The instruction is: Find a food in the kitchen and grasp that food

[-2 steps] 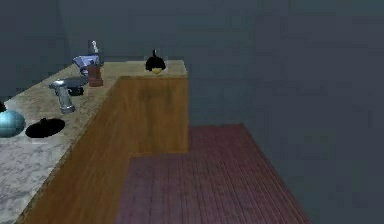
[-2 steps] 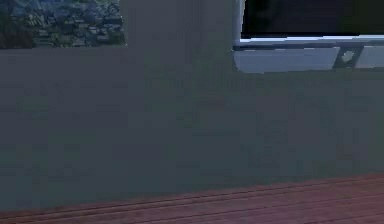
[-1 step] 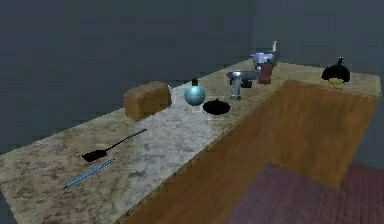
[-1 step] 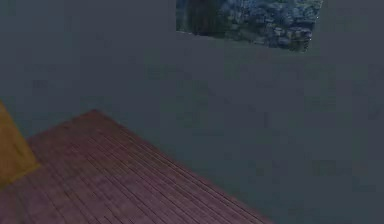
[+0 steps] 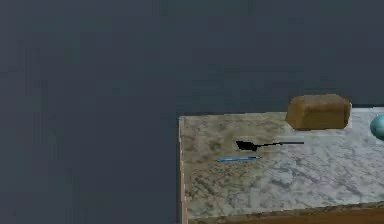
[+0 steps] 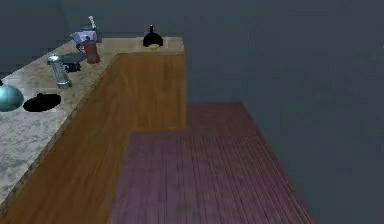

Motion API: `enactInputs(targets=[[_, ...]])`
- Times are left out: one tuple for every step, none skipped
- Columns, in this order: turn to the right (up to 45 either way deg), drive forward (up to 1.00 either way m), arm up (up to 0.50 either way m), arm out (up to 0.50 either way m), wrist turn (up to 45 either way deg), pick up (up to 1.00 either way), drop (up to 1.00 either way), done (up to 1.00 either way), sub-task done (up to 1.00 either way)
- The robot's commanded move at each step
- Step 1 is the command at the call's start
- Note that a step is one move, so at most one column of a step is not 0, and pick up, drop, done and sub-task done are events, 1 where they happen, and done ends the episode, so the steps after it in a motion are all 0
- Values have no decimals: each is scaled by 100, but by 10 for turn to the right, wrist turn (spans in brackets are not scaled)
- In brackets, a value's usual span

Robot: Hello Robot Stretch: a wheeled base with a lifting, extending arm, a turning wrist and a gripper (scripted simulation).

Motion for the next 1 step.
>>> enactInputs(targets=[[-450, 0, 0, 0, 0, 0, 0, 0, 0]])
